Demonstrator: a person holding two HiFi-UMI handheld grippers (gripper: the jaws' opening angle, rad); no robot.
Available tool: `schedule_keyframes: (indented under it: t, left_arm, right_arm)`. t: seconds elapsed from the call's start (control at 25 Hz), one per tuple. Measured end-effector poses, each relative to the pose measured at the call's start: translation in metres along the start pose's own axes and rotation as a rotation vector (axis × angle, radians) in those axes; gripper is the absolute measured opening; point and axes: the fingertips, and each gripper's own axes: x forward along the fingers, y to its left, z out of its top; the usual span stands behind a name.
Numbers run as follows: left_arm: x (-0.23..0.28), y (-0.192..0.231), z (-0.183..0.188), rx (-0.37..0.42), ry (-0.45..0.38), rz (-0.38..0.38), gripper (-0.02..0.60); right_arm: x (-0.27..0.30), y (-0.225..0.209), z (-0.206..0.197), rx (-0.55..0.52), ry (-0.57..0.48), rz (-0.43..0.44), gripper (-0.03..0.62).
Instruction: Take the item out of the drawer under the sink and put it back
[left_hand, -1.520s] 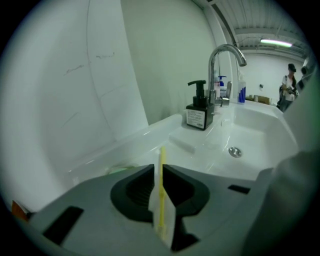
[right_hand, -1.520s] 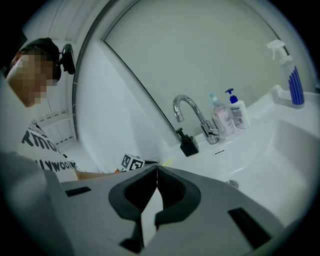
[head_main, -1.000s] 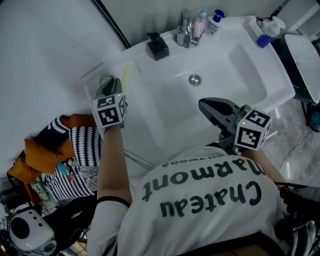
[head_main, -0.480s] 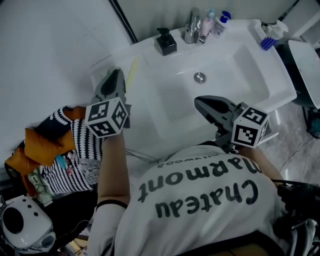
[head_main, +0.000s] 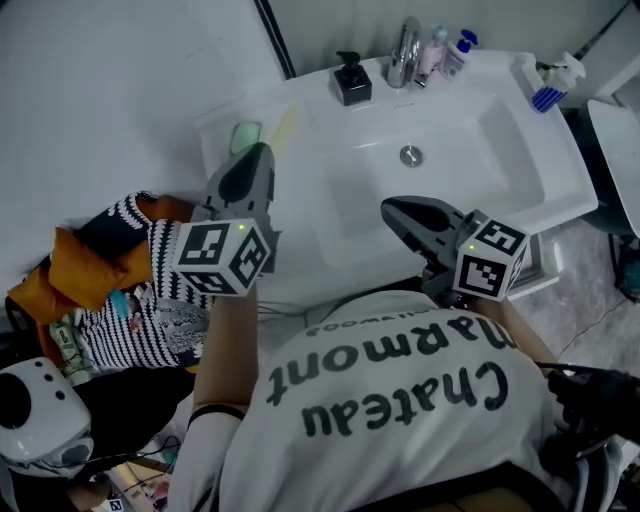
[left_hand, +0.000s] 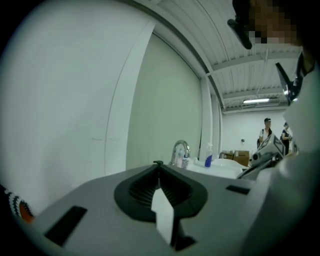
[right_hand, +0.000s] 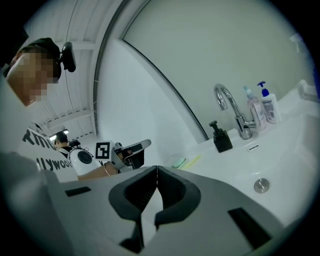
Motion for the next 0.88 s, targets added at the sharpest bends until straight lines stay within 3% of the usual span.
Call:
schedule_keyframes:
  t: [0.2,0.48,0.64,0.88]
  left_arm:
    - [-0.015,-0.042,-0.006,-0.048,0.015,-0.069,0.014]
    - [-0.035,-0.089,-0.021,-0.171,0.009,-0.066,0.014]
    - [-0.043,-0.112,-0.017,-0.181,-0.024,-0.047,0.014]
    - [-0.057,-0.161,-0.027,-0.153,-0.003,-0.050,0.014]
  right_arm:
    - [-0.010,0.000,0.008,-0.018,-0.011,0.035,0.011]
    - [-0.048,-0.001,0.006,-0.012,0.012,0.068,0.011]
    - [-0.073,-0.002,-0.003,0.009,0.021,0.096,0.011]
    - [-0.108,-0.001,-0.013,0.041,-0.009,0.104,0.011]
